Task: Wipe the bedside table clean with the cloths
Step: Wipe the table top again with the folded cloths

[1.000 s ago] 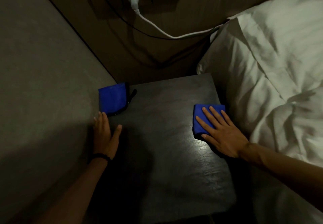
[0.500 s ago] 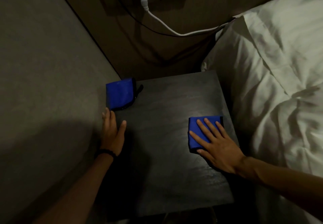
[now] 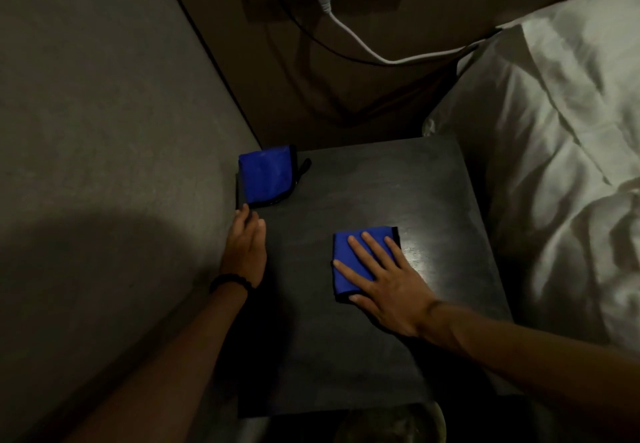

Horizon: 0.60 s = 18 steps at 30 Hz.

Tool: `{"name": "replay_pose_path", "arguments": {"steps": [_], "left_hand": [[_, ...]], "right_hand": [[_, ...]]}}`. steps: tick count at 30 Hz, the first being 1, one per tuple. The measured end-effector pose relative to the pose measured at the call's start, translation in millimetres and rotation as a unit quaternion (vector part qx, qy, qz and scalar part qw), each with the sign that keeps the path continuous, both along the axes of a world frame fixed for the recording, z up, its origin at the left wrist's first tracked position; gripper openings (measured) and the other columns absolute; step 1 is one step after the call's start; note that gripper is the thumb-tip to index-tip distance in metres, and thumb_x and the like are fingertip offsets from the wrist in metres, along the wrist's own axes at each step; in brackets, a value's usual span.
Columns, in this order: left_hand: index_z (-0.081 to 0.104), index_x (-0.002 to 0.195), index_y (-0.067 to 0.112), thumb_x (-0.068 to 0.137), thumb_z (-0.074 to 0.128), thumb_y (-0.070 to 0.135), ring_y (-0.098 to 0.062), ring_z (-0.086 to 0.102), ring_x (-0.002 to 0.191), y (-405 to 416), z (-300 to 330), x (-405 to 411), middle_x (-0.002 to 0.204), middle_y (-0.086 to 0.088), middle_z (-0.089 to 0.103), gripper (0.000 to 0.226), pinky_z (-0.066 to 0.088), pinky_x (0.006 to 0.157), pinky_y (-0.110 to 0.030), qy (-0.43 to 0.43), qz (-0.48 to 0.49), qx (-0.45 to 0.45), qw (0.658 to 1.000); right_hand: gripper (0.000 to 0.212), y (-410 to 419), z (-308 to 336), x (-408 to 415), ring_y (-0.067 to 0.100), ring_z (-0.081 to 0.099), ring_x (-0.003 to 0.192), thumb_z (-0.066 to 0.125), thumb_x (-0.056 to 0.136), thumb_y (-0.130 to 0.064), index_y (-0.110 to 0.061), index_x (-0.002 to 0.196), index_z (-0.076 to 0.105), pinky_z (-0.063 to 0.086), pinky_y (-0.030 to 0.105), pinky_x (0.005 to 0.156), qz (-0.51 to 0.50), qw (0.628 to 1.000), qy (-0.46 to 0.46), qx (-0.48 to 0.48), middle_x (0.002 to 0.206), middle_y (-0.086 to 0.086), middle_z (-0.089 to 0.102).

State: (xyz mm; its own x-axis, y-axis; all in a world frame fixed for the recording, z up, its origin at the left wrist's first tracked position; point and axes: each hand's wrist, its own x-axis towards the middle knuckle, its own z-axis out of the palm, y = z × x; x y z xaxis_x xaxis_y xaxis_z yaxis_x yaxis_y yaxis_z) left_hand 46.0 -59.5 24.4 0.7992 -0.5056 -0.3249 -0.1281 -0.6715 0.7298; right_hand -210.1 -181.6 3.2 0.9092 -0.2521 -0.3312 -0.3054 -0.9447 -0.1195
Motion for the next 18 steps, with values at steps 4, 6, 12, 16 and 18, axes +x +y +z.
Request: {"name": "replay_pose_path", "arguments": {"steps": [4,6,12,16,18], "left_hand": [[0.024,0.15,0.026,0.099,0.035,0.046,-0.015,0.02,0.145,0,-3,3,0.16,0.001,0.02,0.056,0.012,0.108,-0.023,0.013,0.008,0.004,1.0],[0.025,0.15,0.025,0.099,0.035,0.045,-0.016,0.021,0.144,-1,-3,5,0.16,0.001,0.02,0.056,0.014,0.112,-0.027,0.017,0.01,0.007,1.0],[0.025,0.15,0.025,0.1,0.035,0.043,-0.018,0.024,0.144,0,-4,10,0.159,-0.001,0.023,0.053,0.016,0.11,-0.026,0.008,0.003,0.024,1.0],[0.026,0.15,0.026,0.1,0.034,0.044,-0.019,0.025,0.143,0,-4,12,0.159,-0.001,0.023,0.054,0.016,0.109,-0.026,0.013,-0.003,0.03,0.999],[0.026,0.15,0.025,0.1,0.035,0.044,-0.019,0.026,0.143,-1,-4,12,0.159,-0.002,0.024,0.054,0.016,0.108,-0.026,0.012,-0.005,0.028,1.0]], "right_hand": [[0.069,17,0,20,0.035,-0.016,0.152,0.015,0.098,-0.067,-0.039,0.158,-0.004,-0.004,0.059,0.121,0.018,1.0,-0.013,0.007,0.167,0.01,-0.01],[0.07,25,2,30,0.034,-0.02,0.151,0.017,0.099,-0.067,-0.039,0.158,-0.007,-0.007,0.058,0.121,0.032,0.999,-0.02,0.006,0.167,0.01,-0.014],[0.079,42,7,53,0.033,-0.028,0.149,0.026,0.097,-0.07,-0.038,0.156,-0.015,-0.015,0.056,0.119,0.083,0.996,-0.01,0.027,0.164,0.009,-0.025],[0.076,50,16,61,0.033,-0.023,0.151,0.034,0.101,-0.059,-0.037,0.157,-0.012,-0.009,0.056,0.121,0.119,0.992,0.0,0.037,0.166,0.009,-0.021],[0.073,57,23,67,0.033,-0.013,0.153,0.041,0.102,-0.047,-0.034,0.159,-0.001,0.0,0.055,0.122,0.133,0.99,0.002,0.052,0.168,0.01,-0.012]]}}
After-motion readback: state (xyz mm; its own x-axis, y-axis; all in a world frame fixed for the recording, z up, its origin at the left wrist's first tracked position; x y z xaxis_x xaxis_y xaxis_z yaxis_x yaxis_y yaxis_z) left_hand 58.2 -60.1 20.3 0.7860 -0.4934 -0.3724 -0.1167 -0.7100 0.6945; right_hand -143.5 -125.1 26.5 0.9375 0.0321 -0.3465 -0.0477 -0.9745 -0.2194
